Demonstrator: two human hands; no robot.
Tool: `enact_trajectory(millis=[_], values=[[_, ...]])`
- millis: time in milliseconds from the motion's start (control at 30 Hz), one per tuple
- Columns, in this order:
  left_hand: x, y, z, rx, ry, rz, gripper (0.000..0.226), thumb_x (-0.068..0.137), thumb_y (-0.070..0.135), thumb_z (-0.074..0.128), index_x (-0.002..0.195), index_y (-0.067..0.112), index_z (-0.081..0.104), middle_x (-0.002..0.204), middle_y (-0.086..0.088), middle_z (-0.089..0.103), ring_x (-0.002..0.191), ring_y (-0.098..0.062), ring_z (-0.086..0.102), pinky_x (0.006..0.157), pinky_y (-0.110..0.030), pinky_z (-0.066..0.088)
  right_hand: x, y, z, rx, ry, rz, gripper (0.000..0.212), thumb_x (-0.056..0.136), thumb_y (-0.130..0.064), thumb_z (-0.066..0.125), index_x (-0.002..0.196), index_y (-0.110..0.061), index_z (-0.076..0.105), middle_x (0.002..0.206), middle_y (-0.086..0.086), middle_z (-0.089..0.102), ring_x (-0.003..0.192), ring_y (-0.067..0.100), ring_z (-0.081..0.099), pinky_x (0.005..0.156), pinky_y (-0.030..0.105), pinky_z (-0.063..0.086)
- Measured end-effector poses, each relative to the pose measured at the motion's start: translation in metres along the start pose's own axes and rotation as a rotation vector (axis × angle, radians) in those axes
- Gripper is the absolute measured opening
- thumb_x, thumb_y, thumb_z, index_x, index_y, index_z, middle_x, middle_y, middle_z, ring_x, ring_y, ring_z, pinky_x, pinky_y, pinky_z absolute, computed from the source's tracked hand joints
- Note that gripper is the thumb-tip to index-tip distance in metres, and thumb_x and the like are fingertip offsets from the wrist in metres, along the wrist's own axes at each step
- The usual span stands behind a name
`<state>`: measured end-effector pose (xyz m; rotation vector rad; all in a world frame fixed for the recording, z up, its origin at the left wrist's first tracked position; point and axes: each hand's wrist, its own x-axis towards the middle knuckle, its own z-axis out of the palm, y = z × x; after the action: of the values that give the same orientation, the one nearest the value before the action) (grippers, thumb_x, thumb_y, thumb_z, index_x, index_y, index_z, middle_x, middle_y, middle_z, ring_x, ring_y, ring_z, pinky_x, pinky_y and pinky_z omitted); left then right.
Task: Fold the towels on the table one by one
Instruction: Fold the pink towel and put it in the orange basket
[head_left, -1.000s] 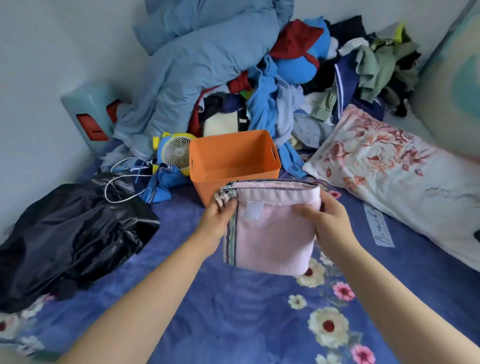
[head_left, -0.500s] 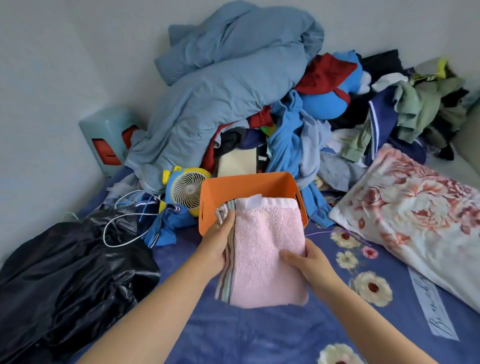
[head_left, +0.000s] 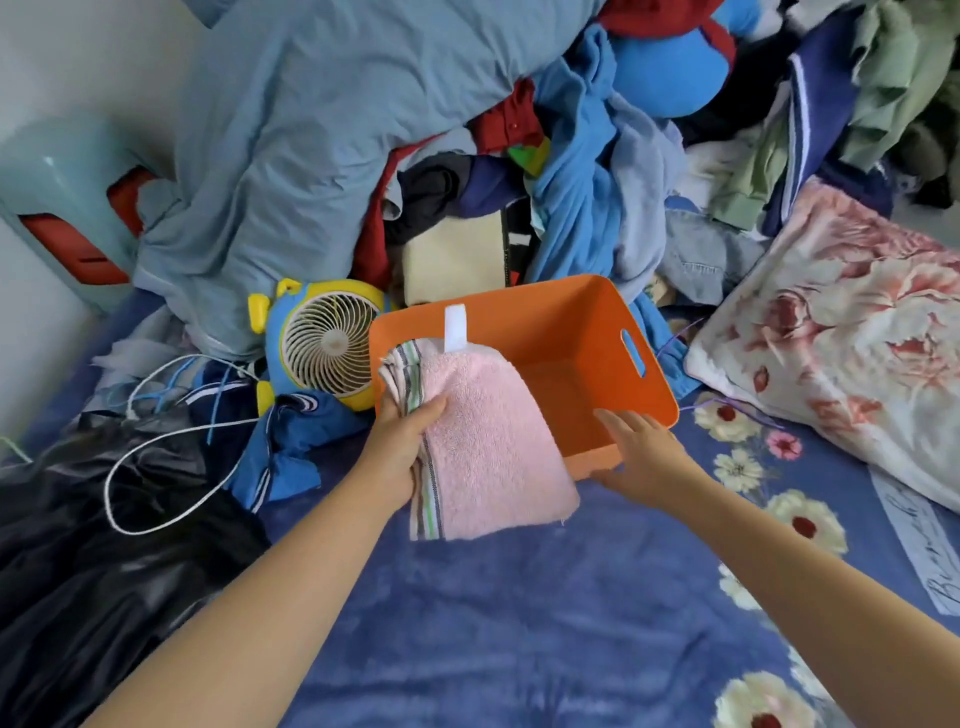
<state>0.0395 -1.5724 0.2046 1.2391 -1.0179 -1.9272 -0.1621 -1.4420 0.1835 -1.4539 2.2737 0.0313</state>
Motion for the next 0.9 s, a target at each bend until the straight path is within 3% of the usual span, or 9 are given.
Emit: enact_trajectory(millis=[100,167,233,300,467,567,700,800,900], values=[[0.037,0.000,-0.007,-0.053,0.041,0.015,0.053,0.087,0.004,0.055,0.134,0.022,0.040,0.099,0.004,0.061,0.085,-0.012,0.060,0.063,-0.029,0.048,0.029,0.006,0.018,-0.256,-0.067,0.020,0.081,0.082,-0.046,0.058,0.144,-0.023,0.013,0.151,0.000,0.022,0.141,0.024,0.015,0.114,0.047,0.012],[0.058,-0.005,-0.009,-0.060,0.068,0.018,0.051,0.087,0.005,0.054,0.134,0.021,0.042,0.104,0.001,0.061,0.087,-0.012,0.059,0.066,-0.029,0.048,0.044,0.009,0.031,-0.332,-0.097,0.035,0.064,0.086,-0.050,0.049,0.139,-0.020,0.030,0.143,0.004,0.038,0.135,0.025,0.030,0.112,0.044,0.021],[0.073,-0.010,-0.009,-0.077,0.075,0.020,0.047,0.087,0.006,0.055,0.131,0.020,0.045,0.106,0.000,0.061,0.088,-0.013,0.059,0.069,-0.029,0.048,0.052,0.011,0.039,-0.330,-0.055,0.036,0.047,0.091,-0.050,0.040,0.123,-0.018,0.050,0.126,0.006,0.056,0.118,0.027,0.050,0.094,0.036,0.040],[0.086,-0.018,-0.010,-0.102,0.084,0.006,0.042,0.087,0.007,0.054,0.127,0.020,0.049,0.101,0.002,0.062,0.088,-0.013,0.060,0.074,-0.030,0.049,0.051,0.007,0.042,-0.420,-0.040,-0.044,0.042,0.093,-0.050,0.034,0.103,-0.019,0.060,0.111,0.006,0.065,0.103,0.027,0.059,0.072,0.030,0.041],[0.099,-0.028,-0.009,-0.088,0.095,-0.096,0.035,0.088,0.012,0.055,0.123,0.015,0.054,0.090,0.003,0.065,0.079,-0.012,0.063,0.061,-0.026,0.049,0.028,0.007,0.057,-0.391,-0.055,-0.199,0.041,0.096,-0.045,0.027,0.068,-0.024,0.047,0.099,0.005,0.067,0.094,0.026,0.062,0.064,0.026,0.033],[0.100,-0.036,-0.006,-0.033,0.096,-0.139,0.028,0.088,0.013,0.056,0.116,0.017,0.057,0.085,0.004,0.066,0.075,-0.010,0.063,0.059,-0.026,0.048,0.019,0.019,0.057,-0.341,-0.112,-0.207,0.047,0.097,-0.044,0.026,0.056,-0.024,0.016,0.100,0.006,0.065,0.093,0.026,0.061,0.064,0.027,0.033],[0.103,-0.043,-0.004,0.040,0.101,-0.186,0.023,0.087,0.010,0.056,0.109,0.018,0.058,0.080,0.004,0.065,0.071,-0.011,0.062,0.058,-0.025,0.047,0.018,0.026,0.051,-0.414,-0.197,-0.289,0.039,0.096,-0.047,0.027,0.068,-0.020,0.032,0.098,0.004,0.063,0.093,0.024,0.059,0.067,0.027,0.037],[0.103,-0.044,0.002,0.079,0.080,-0.224,0.019,0.085,0.009,0.058,0.102,0.017,0.060,0.074,0.003,0.066,0.066,-0.012,0.063,0.056,-0.025,0.046,0.022,0.026,0.047,-0.170,-0.351,-0.169,0.041,0.089,-0.054,0.037,0.073,-0.017,0.044,0.073,-0.002,0.054,0.079,0.020,0.052,0.062,0.025,0.034],[0.112,-0.044,0.010,0.136,0.067,-0.262,0.024,0.083,0.009,0.061,0.106,0.013,0.060,0.077,0.000,0.066,0.067,-0.016,0.062,0.056,-0.025,0.046,0.047,0.011,0.039,0.534,-0.174,0.050,0.046,0.093,-0.045,0.033,0.082,-0.009,0.061,0.079,0.002,0.057,0.082,0.019,0.053,0.066,0.019,0.039]])
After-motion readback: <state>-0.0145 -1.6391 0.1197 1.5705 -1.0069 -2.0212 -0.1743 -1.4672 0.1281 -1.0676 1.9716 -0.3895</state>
